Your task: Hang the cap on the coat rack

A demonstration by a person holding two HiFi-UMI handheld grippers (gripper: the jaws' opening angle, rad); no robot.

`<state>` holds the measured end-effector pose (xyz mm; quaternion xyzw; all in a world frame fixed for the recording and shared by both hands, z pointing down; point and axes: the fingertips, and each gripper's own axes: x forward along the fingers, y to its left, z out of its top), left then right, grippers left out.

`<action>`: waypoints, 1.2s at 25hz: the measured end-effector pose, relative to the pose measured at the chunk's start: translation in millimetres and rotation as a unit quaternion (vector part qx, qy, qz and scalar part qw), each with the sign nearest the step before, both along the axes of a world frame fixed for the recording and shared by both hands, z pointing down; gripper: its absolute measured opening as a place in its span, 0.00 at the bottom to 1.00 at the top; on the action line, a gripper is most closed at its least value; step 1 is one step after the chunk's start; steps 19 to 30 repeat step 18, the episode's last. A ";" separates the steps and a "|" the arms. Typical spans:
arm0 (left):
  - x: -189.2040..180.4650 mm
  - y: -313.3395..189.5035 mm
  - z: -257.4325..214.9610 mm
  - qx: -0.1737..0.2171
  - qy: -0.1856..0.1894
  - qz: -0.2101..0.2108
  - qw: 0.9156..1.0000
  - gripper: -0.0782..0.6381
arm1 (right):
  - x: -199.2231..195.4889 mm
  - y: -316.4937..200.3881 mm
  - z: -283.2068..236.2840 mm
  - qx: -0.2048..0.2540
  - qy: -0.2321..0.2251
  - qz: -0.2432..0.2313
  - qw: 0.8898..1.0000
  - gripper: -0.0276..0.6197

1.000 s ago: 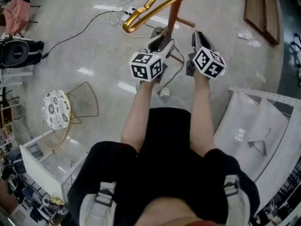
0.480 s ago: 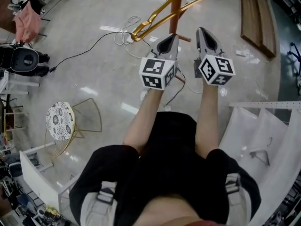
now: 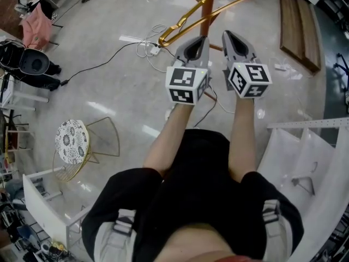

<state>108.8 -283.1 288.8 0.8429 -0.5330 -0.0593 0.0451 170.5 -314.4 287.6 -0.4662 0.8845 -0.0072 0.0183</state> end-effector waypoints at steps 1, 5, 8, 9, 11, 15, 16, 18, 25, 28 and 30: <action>-0.4 1.3 0.0 0.000 -0.002 -0.003 1.000 0.11 | -0.6 0.8 0.3 -0.001 0.000 -0.002 1.000 0.04; -1.0 6.5 2.2 0.000 -0.007 -0.006 1.000 0.11 | -5.7 3.3 1.8 -0.002 0.000 -0.010 1.000 0.04; -4.8 8.1 6.4 -0.006 -0.009 -0.011 1.000 0.11 | -10.6 2.9 2.6 -0.003 -0.002 -0.015 1.000 0.04; -5.9 8.1 5.6 -0.006 -0.010 -0.011 1.000 0.11 | -12.2 2.6 2.3 -0.003 -0.003 -0.016 1.000 0.04; -9.2 8.7 2.9 -0.004 -0.011 -0.016 1.000 0.11 | -16.2 2.6 2.0 -0.003 -0.004 -0.020 1.000 0.04; -16.2 12.0 5.0 0.000 -0.013 -0.032 0.999 0.11 | -24.4 5.3 7.2 -0.009 -0.004 -0.029 1.000 0.04; -17.3 12.8 7.0 -0.002 -0.013 -0.032 0.999 0.11 | -26.3 6.2 8.7 -0.010 -0.005 -0.031 0.999 0.04; -19.7 14.0 10.5 -0.005 -0.013 -0.033 0.999 0.11 | -30.1 7.6 11.1 -0.011 -0.006 -0.035 0.999 0.04; -19.7 14.0 10.5 -0.005 -0.013 -0.033 0.999 0.11 | -30.1 7.6 11.1 -0.011 -0.006 -0.035 0.999 0.04; -19.7 14.0 10.5 -0.005 -0.013 -0.033 0.999 0.11 | -30.1 7.6 11.1 -0.011 -0.006 -0.035 0.999 0.04; -19.7 14.0 10.5 -0.005 -0.013 -0.033 0.999 0.11 | -30.1 7.6 11.1 -0.011 -0.006 -0.035 0.999 0.04</action>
